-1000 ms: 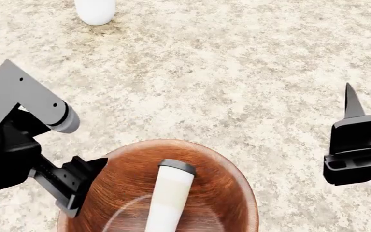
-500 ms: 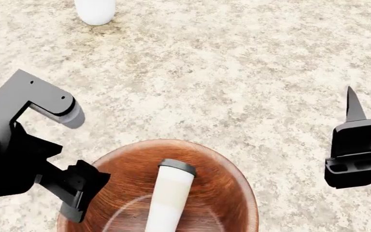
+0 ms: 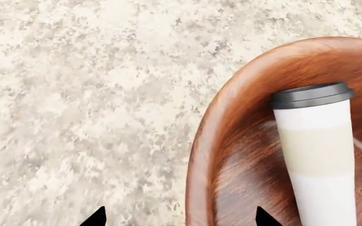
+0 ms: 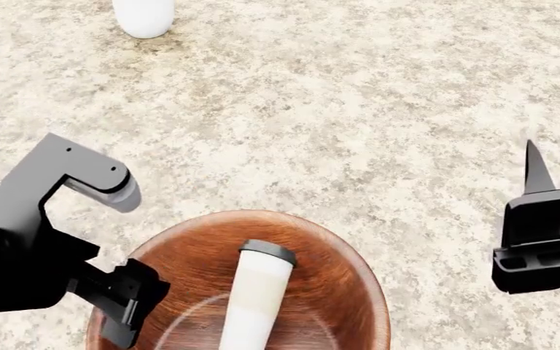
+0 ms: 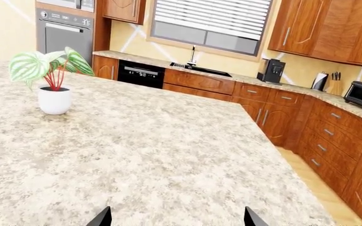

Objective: Place the cup inside the bowl on the dining table and move the bowl to any counter.

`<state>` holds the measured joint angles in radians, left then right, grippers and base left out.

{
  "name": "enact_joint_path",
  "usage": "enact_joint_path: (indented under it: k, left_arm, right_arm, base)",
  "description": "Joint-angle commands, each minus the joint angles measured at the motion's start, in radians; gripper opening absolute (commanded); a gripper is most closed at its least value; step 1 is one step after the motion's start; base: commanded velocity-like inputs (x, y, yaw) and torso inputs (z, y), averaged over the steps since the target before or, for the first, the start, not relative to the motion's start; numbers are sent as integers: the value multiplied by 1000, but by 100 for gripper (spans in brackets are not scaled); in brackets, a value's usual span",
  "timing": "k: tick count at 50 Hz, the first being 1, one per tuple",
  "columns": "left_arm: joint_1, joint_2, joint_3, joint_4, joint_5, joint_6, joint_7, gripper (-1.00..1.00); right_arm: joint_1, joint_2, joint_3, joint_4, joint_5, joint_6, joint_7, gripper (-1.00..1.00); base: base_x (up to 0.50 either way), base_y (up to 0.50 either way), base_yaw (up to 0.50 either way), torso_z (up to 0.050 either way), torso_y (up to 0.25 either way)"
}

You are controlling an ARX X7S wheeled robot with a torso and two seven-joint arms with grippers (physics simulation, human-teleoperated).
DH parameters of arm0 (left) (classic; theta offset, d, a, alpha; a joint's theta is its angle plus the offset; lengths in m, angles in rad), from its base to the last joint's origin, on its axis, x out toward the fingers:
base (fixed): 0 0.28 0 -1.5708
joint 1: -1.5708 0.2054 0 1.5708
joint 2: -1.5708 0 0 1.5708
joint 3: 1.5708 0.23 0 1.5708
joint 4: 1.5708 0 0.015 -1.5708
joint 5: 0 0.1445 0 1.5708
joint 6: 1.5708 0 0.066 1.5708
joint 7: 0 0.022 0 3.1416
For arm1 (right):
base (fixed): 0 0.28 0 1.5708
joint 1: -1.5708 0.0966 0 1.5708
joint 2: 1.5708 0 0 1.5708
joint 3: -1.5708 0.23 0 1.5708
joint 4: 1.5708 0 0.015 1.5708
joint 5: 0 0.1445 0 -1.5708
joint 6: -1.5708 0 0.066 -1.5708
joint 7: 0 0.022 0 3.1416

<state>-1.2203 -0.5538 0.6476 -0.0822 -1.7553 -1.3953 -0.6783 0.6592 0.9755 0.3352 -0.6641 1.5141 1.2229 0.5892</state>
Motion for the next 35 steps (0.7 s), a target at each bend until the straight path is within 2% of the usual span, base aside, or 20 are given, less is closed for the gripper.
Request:
enact_joint_path:
  k: [1, 11, 15, 16, 35]
  left_arm:
    - [19, 13, 28, -42, 36, 32, 42, 100]
    - [29, 31, 54, -81, 99, 55, 111, 100]
    - [19, 31, 45, -86, 67, 54, 91, 100]
    - [19, 31, 44, -87, 64, 55, 89, -100]
    - [5, 51, 31, -112, 64, 118, 38, -100]
  right_arm:
    - [-29, 1, 19, -13, -9, -1, -8, 100]
    - [-15, 13, 2, -7, 5, -4, 3, 100]
    - [-15, 14, -3, -7, 1, -6, 4, 100]
    - [-17, 14, -3, -7, 0, -8, 3, 100]
    - [-75, 20, 38, -19, -13, -27, -13, 100]
  base:
    - [0, 0, 0, 0, 0]
    - [0, 0, 0, 0, 0]
    - [0, 0, 0, 0, 0]
    - [0, 0, 0, 0, 0]
    - [0, 0, 0, 0, 0]
